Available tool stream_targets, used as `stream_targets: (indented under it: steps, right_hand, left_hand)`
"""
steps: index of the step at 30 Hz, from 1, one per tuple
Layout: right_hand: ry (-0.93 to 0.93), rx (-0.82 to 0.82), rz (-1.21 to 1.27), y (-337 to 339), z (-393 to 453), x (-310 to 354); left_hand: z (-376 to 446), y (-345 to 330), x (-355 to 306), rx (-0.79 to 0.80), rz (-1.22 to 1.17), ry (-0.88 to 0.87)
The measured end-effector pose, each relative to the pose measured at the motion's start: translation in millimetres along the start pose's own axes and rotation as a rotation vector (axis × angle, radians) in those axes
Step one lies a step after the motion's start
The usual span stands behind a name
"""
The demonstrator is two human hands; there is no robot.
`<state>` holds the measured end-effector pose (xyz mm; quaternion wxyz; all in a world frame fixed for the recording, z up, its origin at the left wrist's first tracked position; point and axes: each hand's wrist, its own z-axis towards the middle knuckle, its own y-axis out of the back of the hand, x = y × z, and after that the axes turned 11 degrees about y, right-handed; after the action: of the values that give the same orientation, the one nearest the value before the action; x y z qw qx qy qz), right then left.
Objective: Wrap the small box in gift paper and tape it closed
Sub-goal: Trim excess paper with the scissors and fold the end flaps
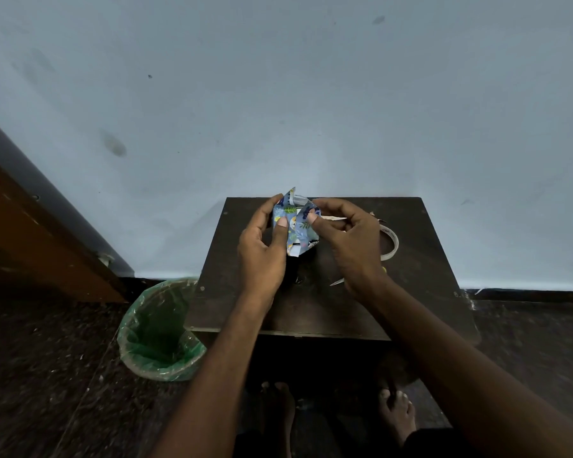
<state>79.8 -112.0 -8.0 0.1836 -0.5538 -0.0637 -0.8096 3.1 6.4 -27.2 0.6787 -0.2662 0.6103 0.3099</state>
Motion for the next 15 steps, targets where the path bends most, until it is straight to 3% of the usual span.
stream_targets:
  steps: [8, 15]
  right_hand:
    - [0.016, -0.011, -0.151, -0.5, 4.3, -2.5]
    - [0.054, 0.179, -0.265, 0.0, 0.8, -0.9]
  left_hand:
    - [0.7, 3.5, 0.2, 0.009, 0.06, -0.021]
    - [0.2, 1.1, -2.0, -0.063, 0.098, -0.018]
